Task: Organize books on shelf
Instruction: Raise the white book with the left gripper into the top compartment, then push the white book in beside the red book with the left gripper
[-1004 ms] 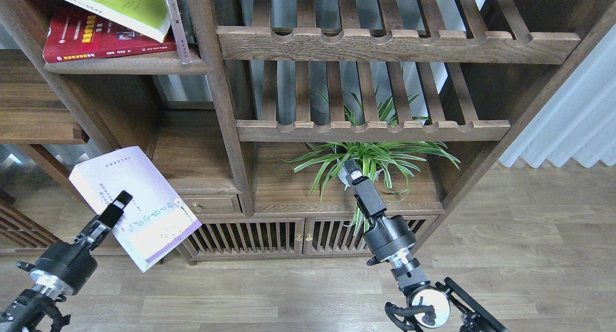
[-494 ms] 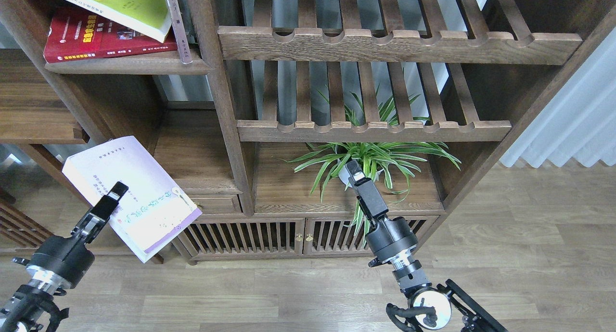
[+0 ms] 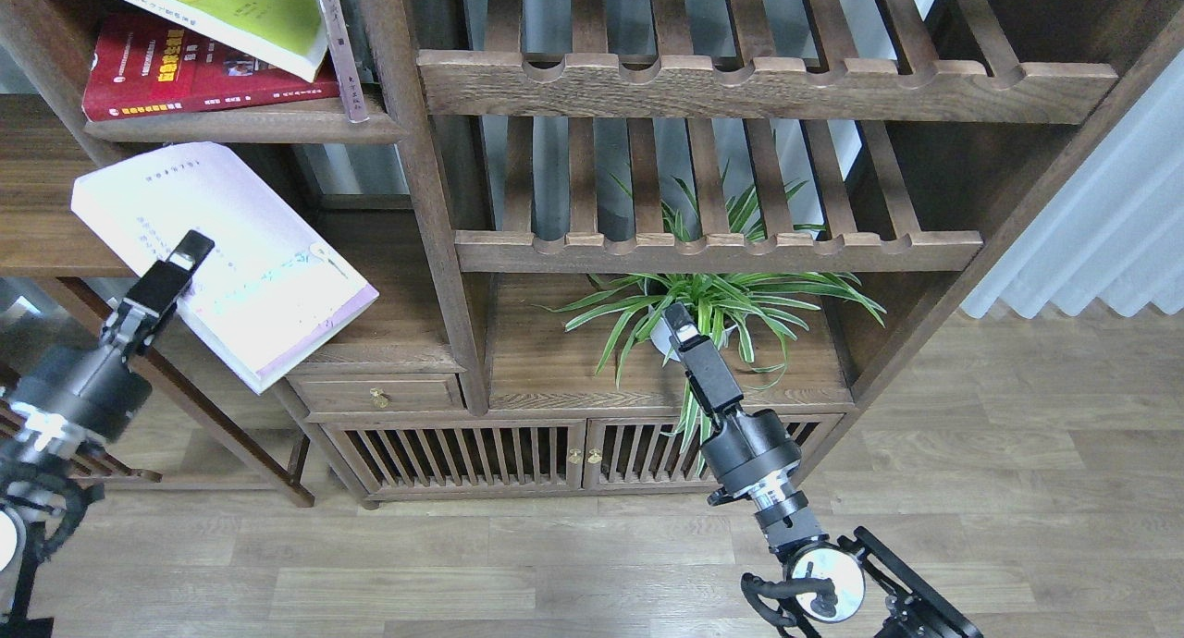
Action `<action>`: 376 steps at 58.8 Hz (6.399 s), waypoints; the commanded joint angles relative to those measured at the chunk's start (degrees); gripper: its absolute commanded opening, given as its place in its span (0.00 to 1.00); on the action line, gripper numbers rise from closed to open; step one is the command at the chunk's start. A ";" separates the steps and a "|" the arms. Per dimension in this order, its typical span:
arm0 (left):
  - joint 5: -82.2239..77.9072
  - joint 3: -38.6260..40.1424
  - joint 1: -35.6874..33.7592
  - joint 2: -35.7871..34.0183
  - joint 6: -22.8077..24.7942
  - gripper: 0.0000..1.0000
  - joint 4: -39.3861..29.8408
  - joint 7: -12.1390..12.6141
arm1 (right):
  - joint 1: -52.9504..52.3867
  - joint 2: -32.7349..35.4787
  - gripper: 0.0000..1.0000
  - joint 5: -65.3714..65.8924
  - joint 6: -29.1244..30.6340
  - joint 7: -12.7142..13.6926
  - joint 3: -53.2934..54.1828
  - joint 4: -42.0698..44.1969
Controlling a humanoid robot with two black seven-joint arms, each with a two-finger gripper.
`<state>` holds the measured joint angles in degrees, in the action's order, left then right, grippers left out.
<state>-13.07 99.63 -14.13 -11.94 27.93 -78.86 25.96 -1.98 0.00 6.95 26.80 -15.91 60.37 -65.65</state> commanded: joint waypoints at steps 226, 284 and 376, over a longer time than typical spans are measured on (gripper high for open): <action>-12.69 -17.63 -41.95 -4.58 0.07 0.59 27.71 -0.21 | -1.36 0.00 0.99 -0.80 -0.61 0.00 -0.42 -0.27; -0.64 -6.65 -17.34 -4.32 0.07 0.59 9.07 -0.39 | -1.28 0.00 0.99 -1.15 -2.46 0.09 -0.60 -1.50; -7.41 -19.21 -46.43 -3.79 0.07 0.02 39.83 -1.27 | -0.31 0.00 0.99 -1.15 -2.98 0.09 -0.60 -4.05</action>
<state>-20.44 80.78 -60.60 -15.87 28.01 -40.09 25.10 -2.29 0.00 5.80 23.82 -15.82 59.77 -69.60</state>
